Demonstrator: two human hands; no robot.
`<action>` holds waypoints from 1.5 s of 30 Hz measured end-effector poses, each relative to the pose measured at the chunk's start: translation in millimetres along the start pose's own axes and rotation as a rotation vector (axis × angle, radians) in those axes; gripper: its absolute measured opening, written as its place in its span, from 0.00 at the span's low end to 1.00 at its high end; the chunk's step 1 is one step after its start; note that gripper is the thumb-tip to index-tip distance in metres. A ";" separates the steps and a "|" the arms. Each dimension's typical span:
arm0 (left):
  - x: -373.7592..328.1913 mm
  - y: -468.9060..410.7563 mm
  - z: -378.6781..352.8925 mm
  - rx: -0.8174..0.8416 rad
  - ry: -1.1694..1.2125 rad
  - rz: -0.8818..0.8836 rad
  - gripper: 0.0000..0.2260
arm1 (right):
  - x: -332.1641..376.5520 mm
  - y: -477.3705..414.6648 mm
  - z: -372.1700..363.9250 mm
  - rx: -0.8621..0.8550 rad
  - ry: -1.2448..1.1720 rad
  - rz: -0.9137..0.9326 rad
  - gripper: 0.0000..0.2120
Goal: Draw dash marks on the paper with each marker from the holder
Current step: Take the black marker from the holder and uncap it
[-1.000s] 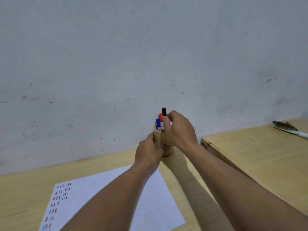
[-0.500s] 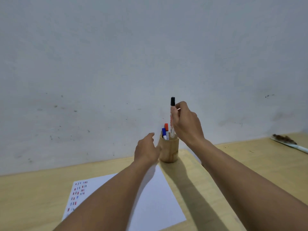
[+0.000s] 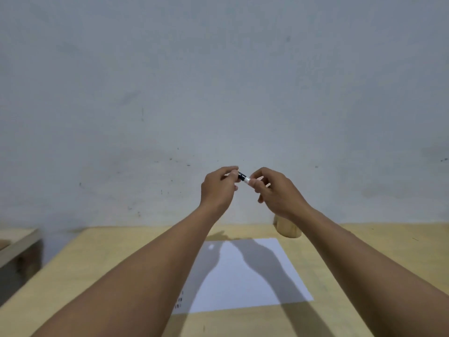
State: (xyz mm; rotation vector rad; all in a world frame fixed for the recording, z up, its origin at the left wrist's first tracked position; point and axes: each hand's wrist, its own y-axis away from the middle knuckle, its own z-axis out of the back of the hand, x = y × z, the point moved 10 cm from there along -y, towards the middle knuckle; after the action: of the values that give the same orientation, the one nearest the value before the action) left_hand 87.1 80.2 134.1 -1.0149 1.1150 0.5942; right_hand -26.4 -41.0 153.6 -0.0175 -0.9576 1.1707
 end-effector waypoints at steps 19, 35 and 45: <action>-10.1 29.2 89.5 0.042 0.168 0.152 0.04 | 43.9 42.3 -62.1 0.066 -1.211 -0.399 0.07; 47.8 19.2 111.5 0.115 0.003 0.156 0.09 | 26.5 31.9 -121.0 0.041 -1.045 -0.400 0.03; 102.0 12.5 149.3 -0.066 -0.511 0.108 0.04 | 5.2 31.6 -150.5 0.034 -1.014 -0.468 0.02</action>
State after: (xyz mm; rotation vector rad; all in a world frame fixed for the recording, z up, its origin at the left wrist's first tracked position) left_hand 180.4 209.9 48.5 -0.7980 0.7025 0.9229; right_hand 46.0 44.6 48.2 0.8536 -1.7016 0.7168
